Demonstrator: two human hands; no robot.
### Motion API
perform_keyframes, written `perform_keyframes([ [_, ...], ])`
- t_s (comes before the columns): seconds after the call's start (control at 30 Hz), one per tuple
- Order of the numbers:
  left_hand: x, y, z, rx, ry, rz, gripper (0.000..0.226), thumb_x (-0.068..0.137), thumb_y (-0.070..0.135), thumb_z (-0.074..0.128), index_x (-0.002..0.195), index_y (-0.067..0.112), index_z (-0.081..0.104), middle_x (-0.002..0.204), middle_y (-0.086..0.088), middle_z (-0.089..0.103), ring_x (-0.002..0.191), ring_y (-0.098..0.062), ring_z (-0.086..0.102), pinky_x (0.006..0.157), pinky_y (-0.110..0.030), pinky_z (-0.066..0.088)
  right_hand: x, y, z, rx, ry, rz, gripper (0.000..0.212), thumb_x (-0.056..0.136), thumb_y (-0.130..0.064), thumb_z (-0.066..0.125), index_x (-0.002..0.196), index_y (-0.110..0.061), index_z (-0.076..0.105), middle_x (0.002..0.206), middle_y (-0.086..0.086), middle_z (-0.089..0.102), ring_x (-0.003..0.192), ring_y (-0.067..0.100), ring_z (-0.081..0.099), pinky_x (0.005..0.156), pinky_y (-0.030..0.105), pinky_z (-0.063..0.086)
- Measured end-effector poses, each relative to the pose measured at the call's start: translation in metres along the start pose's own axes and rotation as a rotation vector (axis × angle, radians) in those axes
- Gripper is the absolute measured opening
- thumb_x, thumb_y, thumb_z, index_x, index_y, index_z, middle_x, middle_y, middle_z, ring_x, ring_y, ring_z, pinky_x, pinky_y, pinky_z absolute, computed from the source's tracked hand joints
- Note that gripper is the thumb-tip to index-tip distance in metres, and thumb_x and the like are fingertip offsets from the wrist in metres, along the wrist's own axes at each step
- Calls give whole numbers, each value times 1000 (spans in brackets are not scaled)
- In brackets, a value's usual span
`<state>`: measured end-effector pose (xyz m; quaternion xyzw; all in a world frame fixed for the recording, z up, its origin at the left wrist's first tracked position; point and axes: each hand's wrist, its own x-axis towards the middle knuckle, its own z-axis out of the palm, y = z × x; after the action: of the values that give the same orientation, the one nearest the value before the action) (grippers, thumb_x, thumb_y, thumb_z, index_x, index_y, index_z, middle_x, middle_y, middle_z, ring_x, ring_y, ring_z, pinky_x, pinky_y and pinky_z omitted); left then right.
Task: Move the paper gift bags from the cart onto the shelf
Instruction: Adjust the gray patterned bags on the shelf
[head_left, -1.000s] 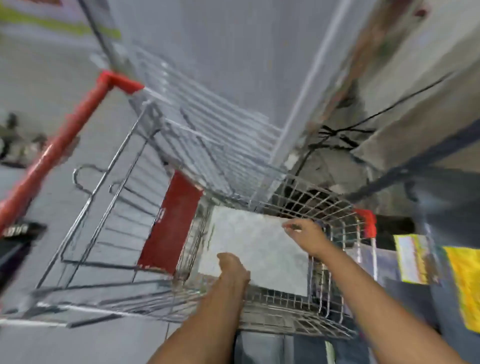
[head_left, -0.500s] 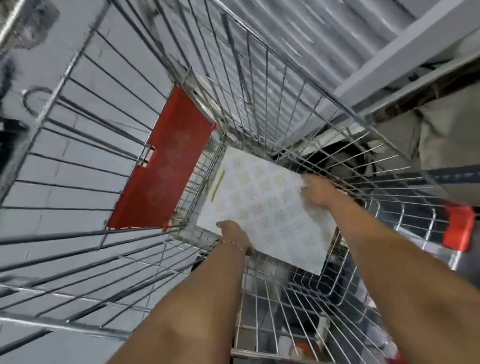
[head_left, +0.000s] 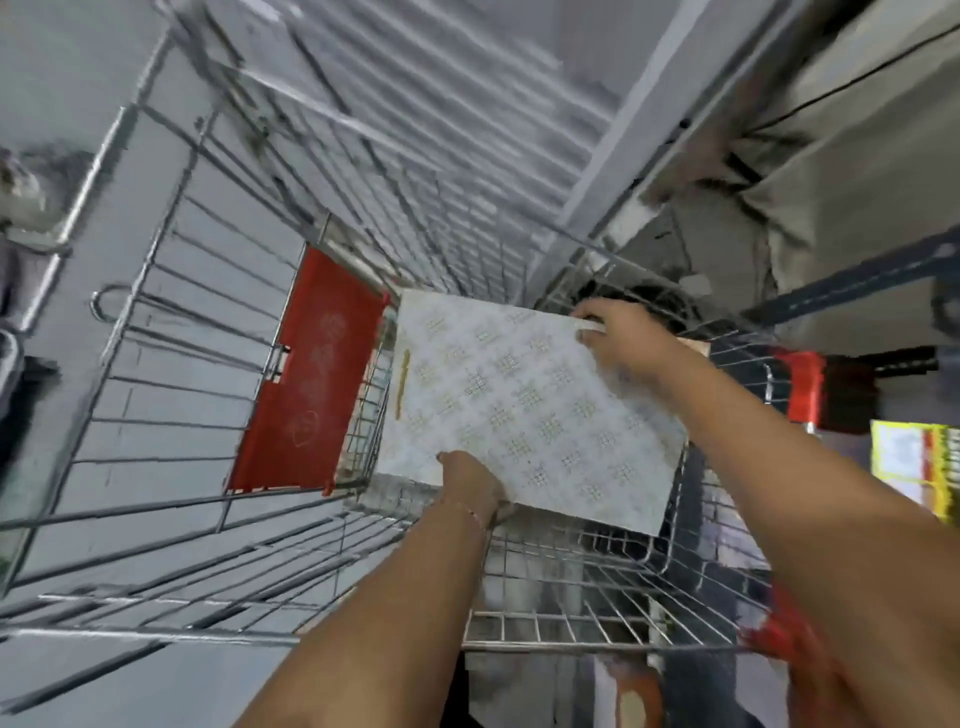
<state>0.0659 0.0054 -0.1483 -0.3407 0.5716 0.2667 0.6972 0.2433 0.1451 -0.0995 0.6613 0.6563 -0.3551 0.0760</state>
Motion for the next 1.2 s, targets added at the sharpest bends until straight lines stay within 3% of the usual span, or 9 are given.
perform_keyframes([
  [0.17,-53,-29,-5,74,-176,74,46,98,29,27,124,11,61,124,-19,64,116,-36,58,103,-58,41,-77,-32,-71,-47,109,-106,20,93,-28,57,112,-24,61,118,4,65,109,26,59,84,41,52],
  [0.33,-93,-57,-13,232,-233,187,54,97,45,30,128,8,56,126,-24,61,115,-45,58,90,-64,48,-183,-49,-126,-112,316,-133,23,91,-34,58,114,-34,62,121,-8,67,117,20,56,96,39,41],
  [0.43,-132,-77,-22,385,-242,258,55,99,47,26,131,3,38,143,-28,37,125,-49,45,96,-60,45,-261,-41,-146,-120,442,-66,20,91,-36,57,111,-36,62,117,-11,66,116,17,53,99,44,33],
  [0.57,-189,-110,-30,640,-270,416,38,97,48,37,105,13,47,106,-19,49,88,-34,55,83,-61,51,-355,1,-144,111,585,26,20,90,-34,57,109,-36,62,111,-9,65,110,17,58,91,42,48],
  [0.67,-217,-137,-32,814,-368,483,32,99,41,41,105,12,50,91,-12,54,76,-30,54,62,-49,58,-433,37,-119,317,703,140,26,94,-32,55,119,-33,61,119,-11,63,106,11,58,91,33,48],
  [0.77,-246,-176,-32,1044,-444,511,26,102,24,40,88,6,51,74,-11,50,57,-27,45,34,-26,44,-509,69,-72,555,865,242,21,94,-26,57,114,-31,63,115,-7,60,105,16,58,90,31,47],
  [0.9,-272,-229,-33,1366,-572,533,17,98,11,43,85,4,51,67,-18,50,51,-25,46,51,-29,36,-602,93,1,838,1097,390,17,93,-23,59,89,-37,67,106,-2,69,103,29,64,91,47,51],
  [1.1,-284,-332,-60,1807,-822,458,11,95,4,50,95,11,59,67,-13,50,54,-22,50,51,-27,44,-712,94,99,1147,1480,614,15,94,-8,56,96,-18,67,96,-1,67,89,14,60,76,27,45],
  [1.2,-284,-392,-84,2016,-876,319,26,88,0,60,112,12,61,85,-14,70,66,-30,66,59,-42,58,-771,99,150,1278,1725,777,15,94,-11,57,108,-10,65,102,0,65,94,16,61,66,21,46],
])
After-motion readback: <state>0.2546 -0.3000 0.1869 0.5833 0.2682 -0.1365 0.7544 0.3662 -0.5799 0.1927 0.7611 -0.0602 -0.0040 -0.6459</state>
